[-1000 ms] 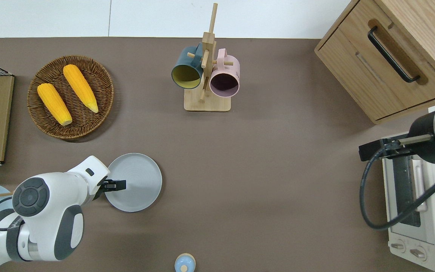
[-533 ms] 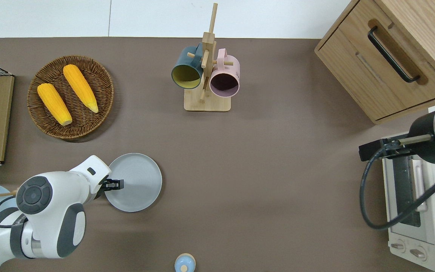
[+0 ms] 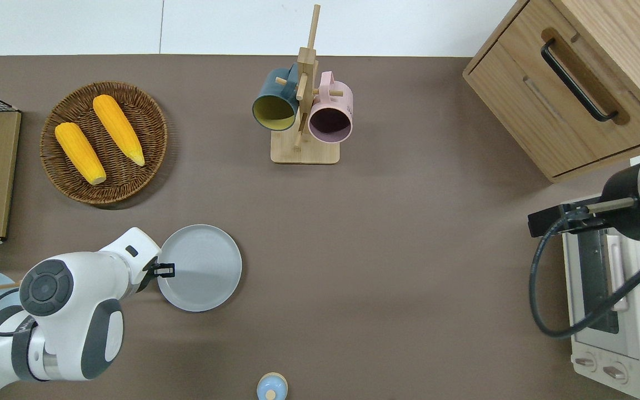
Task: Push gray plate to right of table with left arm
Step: 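Push the gray plate across the table with the left gripper, away from the basket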
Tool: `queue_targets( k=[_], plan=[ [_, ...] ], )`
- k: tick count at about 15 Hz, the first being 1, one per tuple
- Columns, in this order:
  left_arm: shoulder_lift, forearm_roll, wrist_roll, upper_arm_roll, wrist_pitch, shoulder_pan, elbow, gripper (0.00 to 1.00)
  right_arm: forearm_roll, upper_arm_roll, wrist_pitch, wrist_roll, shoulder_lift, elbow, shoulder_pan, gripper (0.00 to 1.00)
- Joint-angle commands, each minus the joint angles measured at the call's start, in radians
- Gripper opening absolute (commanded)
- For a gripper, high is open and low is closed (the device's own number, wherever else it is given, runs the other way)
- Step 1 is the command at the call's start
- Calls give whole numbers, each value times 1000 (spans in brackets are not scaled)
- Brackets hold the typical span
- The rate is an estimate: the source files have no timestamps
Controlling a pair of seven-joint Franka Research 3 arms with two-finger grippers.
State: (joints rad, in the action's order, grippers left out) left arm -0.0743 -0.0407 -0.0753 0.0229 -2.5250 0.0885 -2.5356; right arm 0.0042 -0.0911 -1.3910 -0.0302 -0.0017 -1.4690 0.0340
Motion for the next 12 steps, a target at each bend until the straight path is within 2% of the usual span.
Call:
queue_targets(
  k=[1, 5, 7, 10, 12],
  plan=[
    [27, -5, -11, -6, -23, 8, -6, 0, 8, -4, 12, 1, -8, -1, -11, 983],
    [71, -8, -119, 9, -23, 83, 30, 0, 8, -6, 12, 3, -8, -1, -11, 983],
    [129, -8, -255, 9, -23, 201, 84, 0, 8, -6, 12, 3, -8, -1, -11, 983],
    [182, -8, -371, 12, -21, 293, 141, 0, 8, -6, 12, 3, -8, 1, -11, 983],
    [212, -10, -447, 31, -20, 338, 184, 0, 8, -4, 12, 1, -8, 1, -11, 983]
  ],
)
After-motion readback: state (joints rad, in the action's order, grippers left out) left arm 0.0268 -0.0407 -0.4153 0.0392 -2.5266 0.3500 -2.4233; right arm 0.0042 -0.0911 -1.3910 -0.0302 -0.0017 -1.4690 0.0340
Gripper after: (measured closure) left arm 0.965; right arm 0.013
